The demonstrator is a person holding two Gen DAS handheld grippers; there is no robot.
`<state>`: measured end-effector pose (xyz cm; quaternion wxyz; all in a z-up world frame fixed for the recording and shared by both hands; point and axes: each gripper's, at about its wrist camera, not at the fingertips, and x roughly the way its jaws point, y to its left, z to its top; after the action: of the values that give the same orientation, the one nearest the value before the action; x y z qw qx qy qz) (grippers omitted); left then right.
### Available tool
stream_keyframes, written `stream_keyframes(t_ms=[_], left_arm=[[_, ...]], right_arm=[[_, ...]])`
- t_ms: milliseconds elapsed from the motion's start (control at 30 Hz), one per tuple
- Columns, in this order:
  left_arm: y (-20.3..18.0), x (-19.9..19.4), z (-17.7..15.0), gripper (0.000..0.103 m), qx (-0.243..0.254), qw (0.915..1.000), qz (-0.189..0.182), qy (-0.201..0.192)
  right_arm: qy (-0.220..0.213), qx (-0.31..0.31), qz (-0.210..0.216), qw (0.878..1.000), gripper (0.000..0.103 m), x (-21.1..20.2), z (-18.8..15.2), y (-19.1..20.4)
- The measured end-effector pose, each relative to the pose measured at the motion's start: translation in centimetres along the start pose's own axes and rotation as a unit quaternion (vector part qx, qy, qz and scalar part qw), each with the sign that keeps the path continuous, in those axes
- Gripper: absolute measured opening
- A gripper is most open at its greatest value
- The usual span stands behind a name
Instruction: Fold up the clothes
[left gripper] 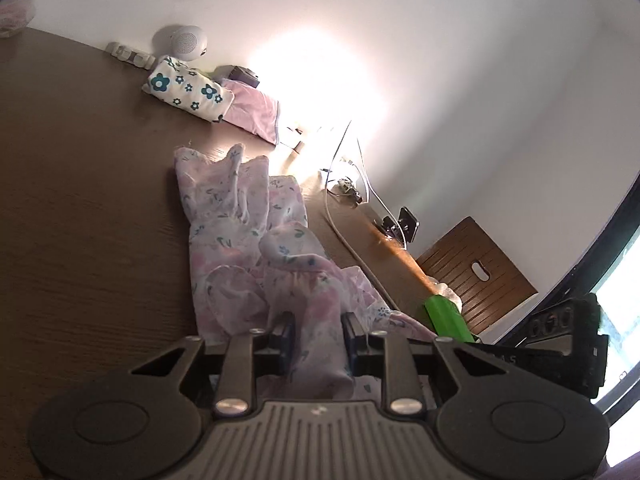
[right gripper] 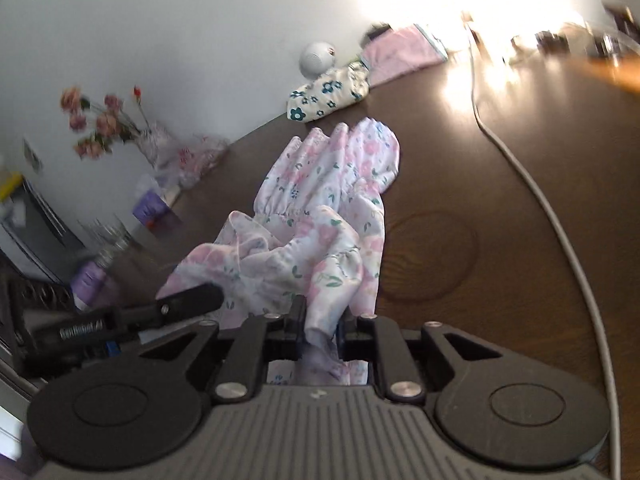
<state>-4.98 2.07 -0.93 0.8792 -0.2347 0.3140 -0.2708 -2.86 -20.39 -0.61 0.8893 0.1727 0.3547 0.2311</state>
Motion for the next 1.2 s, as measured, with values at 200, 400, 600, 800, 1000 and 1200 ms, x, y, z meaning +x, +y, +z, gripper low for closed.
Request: stream_keyframes(t_ms=[200,400,600,800,1000,1200], left_arm=[[0.1,1.2,0.3,0.021,-0.006,0.9997,0.022,0.006],[-0.4,1.1,0.4,0.039,0.015,0.9998,0.008,-0.008],[0.7,0.6,1.6,0.07,-0.004,0.9984,0.036,-0.043],[2.5,1.4,2.9,0.016,-0.057,0.9976,-0.034,-0.02],[4.1,2.7,2.7,0.016,-0.1,0.995,0.008,0.004],[4.8,3.4,2.2,0.016,-0.122,0.9916,0.044,0.002]], right_arm=[[-0.062,-0.076,-0.053,0.994,0.028,-1.7,0.6,1.8],[-0.038,-0.071,-0.012,0.997,0.016,0.4,1.6,1.7],[-0.013,0.055,0.103,0.993,0.013,1.5,2.3,-1.8],[0.023,0.15,0.211,0.966,0.012,2.7,2.8,-4.0],[0.013,0.04,0.024,0.999,0.029,3.8,3.4,-1.2],[-0.099,-0.094,-0.065,0.989,0.031,-0.6,2.4,3.0]])
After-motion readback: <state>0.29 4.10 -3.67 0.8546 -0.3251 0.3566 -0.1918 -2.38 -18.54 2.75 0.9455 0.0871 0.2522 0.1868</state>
